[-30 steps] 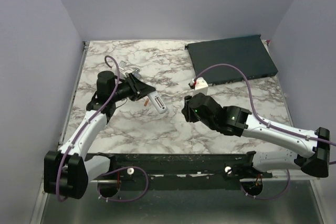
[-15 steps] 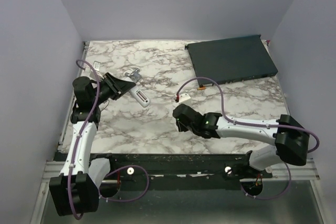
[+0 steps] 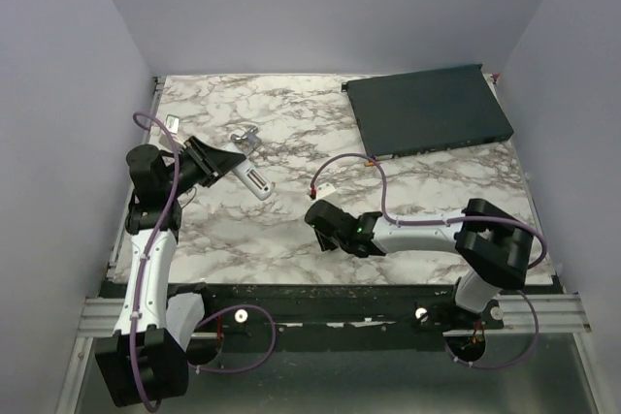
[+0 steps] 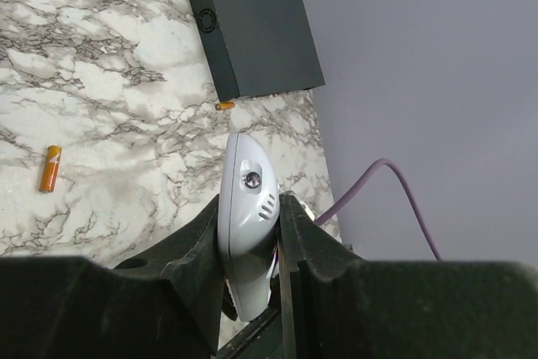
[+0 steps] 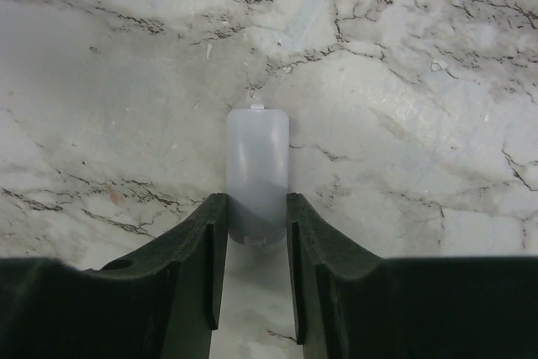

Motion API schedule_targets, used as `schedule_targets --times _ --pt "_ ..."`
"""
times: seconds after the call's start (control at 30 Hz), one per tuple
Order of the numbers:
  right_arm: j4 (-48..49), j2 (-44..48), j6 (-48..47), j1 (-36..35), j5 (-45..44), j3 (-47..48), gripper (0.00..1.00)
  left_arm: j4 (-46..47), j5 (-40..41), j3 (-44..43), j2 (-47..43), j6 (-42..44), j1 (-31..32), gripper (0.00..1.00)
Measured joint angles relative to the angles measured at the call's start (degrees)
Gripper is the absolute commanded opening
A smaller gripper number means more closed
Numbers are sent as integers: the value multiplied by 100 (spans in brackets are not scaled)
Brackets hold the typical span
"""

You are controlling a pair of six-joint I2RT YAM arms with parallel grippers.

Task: Load the batteries into the remote control
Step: Place the battery cover at the center of the board.

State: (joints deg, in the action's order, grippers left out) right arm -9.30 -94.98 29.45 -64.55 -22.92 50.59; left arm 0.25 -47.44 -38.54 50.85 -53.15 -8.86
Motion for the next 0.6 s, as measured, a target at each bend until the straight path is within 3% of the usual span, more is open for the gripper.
schedule_targets --times 0.17,0.6 --pt "20 -125 -44 0 17 0 57 -7 -39 2 -17 9 -83 0" --pt "-101 -153 -57 24 11 291 61 -160 -199 55 -50 -4 -466 0"
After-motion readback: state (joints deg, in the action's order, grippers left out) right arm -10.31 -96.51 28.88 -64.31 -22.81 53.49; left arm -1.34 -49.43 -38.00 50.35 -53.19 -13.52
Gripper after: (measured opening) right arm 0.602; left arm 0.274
